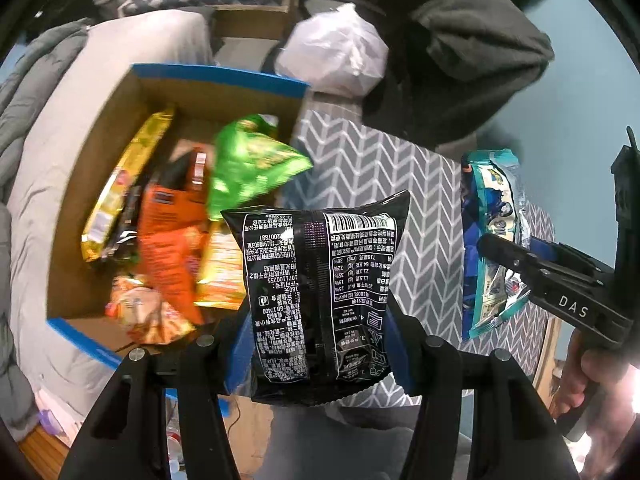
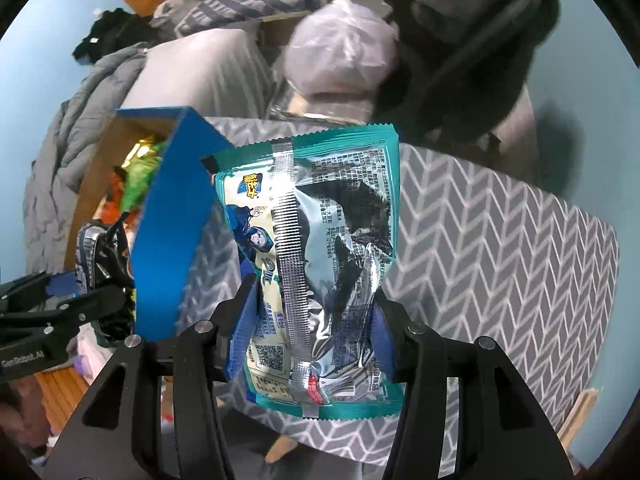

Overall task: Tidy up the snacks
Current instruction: 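Lift both packets and carry them over the cardboard box, then open both tools to drop the packets into the box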

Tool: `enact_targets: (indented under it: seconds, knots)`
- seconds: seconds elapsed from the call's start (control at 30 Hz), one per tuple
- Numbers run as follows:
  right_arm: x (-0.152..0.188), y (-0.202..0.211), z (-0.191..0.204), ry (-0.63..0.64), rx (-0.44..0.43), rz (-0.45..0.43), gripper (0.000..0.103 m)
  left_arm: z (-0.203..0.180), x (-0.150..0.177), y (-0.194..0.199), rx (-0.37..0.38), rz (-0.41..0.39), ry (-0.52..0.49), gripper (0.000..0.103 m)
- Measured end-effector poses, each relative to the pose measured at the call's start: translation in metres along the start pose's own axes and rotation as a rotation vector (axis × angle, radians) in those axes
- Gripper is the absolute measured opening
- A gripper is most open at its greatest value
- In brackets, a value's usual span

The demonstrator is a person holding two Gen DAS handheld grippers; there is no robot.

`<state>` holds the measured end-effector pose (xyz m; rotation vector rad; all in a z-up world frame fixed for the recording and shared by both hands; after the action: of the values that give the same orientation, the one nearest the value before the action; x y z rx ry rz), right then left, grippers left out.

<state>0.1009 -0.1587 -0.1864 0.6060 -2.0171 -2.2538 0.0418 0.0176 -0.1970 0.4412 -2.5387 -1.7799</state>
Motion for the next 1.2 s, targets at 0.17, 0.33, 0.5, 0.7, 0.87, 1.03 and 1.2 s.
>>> enact_targets:
  seconds: [0.17,0.33,0.5,0.7,0.87,1.03,1.2]
  knots:
    - [-0.02,0.002,0.036,0.046,-0.025,-0.02,0.051,0.028,-0.005,0.019,-0.012,-0.033,0.049,0.058]
    - [-0.039,0.004,0.072,0.098,-0.053,-0.037,0.051,0.06,-0.012,0.037,-0.034,-0.067,0.089,0.058]
    - [-0.058,0.002,0.111,0.143,-0.083,-0.047,0.051,0.094,-0.015,0.05,-0.058,-0.092,0.134,0.058]
    - [-0.079,-0.003,0.16,0.196,-0.105,-0.05,0.051,0.13,-0.014,0.056,-0.084,-0.103,0.178,0.058]
    - [-0.089,-0.006,0.199,0.24,-0.113,-0.049,0.051,0.146,-0.016,0.054,-0.095,-0.102,0.197,0.058]
    - [-0.1,-0.014,0.225,0.274,-0.113,-0.04,0.051,0.16,-0.017,0.051,-0.104,-0.094,0.204,0.058]
    - [-0.109,-0.025,0.243,0.293,-0.112,-0.01,0.051,0.172,-0.023,0.044,-0.112,-0.091,0.227,0.058]
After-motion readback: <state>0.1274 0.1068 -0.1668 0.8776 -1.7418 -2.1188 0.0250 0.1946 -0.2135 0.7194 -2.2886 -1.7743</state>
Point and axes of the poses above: each gripper's, at about its wrist camera, not at the fingertips, and y roughly against the way its jaws point, z to its left, x to its underside, the point moved 7 cm from there along -y, roughly the way its jaws point, and after that the axes turned 12 degrees about x, right-handed, at the moved point
